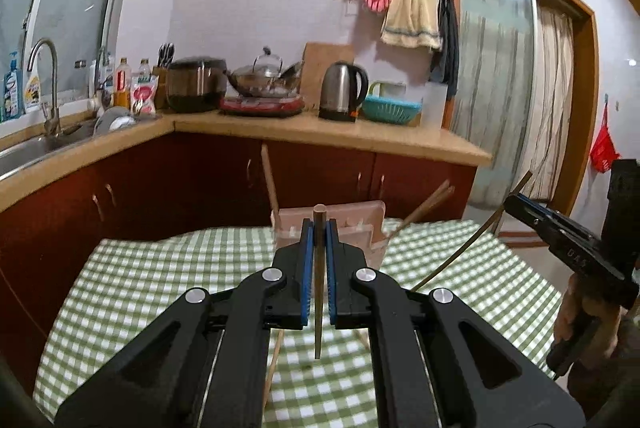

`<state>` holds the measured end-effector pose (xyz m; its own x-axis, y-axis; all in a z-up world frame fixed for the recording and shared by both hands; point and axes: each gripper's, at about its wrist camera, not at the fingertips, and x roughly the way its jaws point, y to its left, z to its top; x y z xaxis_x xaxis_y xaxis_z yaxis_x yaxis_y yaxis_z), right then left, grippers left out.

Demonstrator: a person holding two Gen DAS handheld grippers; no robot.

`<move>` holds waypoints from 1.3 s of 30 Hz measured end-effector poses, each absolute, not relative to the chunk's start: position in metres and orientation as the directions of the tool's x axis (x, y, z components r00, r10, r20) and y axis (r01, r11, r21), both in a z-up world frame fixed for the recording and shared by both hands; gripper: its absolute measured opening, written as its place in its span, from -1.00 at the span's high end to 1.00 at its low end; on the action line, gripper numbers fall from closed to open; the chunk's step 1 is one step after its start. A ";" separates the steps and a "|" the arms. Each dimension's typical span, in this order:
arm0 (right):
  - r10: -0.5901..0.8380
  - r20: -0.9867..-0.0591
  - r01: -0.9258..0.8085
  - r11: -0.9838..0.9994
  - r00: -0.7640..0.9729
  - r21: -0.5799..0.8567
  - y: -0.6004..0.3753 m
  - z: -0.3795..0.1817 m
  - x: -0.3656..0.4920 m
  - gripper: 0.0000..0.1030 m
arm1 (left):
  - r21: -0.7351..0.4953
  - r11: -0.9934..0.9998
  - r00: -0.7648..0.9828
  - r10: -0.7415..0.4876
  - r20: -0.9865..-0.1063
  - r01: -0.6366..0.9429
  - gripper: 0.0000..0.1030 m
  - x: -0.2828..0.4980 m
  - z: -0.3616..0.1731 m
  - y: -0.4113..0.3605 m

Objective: Organize utensils
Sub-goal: 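Lift both held chopsticks and lower them upright into the beige holder, then open both tools to release the chopsticks into the holder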

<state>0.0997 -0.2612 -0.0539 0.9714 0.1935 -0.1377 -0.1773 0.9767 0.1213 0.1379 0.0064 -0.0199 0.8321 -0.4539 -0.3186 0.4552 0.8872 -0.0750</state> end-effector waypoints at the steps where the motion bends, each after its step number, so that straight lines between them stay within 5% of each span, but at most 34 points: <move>1: 0.193 -0.117 -0.180 0.977 0.974 0.116 -0.262 -0.046 0.102 0.87 | -0.074 0.884 0.834 -0.461 -0.303 0.461 0.87 0.140 -0.013 0.005; 17: 0.178 0.014 -0.179 0.980 0.984 0.092 -0.276 0.003 0.161 0.87 | -0.014 0.883 0.880 -0.468 -0.078 0.469 0.87 0.193 0.066 -0.021; 39: 0.204 -0.238 -0.175 0.975 0.950 0.137 -0.264 -0.084 0.225 0.87 | -0.055 0.882 0.850 -0.466 -0.243 0.468 0.82 0.255 -0.047 -0.036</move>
